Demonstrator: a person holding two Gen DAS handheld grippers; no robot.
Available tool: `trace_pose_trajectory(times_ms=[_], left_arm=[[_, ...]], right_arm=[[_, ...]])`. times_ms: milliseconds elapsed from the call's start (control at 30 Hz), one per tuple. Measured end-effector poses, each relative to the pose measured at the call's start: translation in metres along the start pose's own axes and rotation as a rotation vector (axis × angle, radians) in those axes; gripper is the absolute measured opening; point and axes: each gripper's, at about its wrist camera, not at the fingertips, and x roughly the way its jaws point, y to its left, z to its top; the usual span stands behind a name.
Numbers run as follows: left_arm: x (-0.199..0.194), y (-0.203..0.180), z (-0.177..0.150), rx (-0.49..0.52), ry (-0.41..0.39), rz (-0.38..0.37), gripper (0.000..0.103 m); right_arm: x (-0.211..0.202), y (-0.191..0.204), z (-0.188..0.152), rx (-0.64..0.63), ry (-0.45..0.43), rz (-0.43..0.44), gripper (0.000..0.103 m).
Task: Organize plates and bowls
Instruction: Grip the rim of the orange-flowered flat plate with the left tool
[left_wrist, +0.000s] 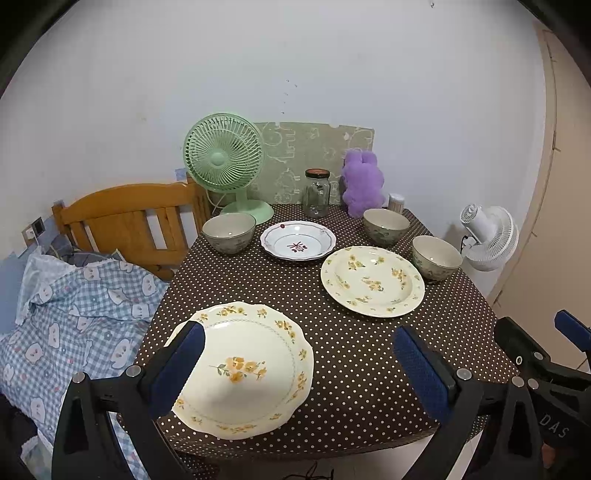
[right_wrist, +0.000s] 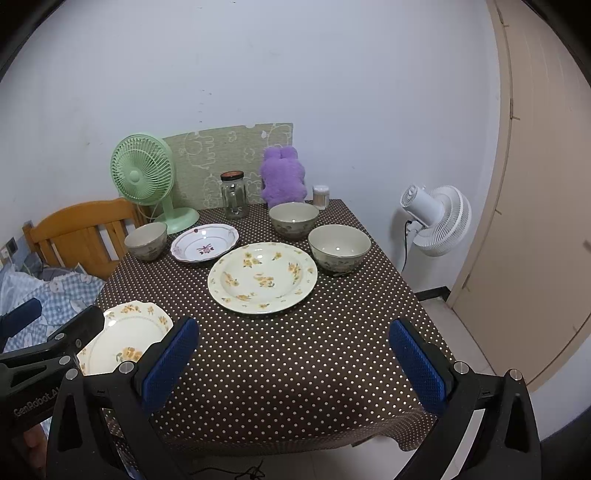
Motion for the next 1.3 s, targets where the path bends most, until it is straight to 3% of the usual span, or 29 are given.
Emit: trace_pose_trajectory(times_ms=[1300], left_arm=[[0.0049,-0.003,0.0034,-0.005,-0.018,0.029,0.101]], right_arm=[[0.0091,-0.0002,0.002,-0.018,0.001,0.029,0.103]])
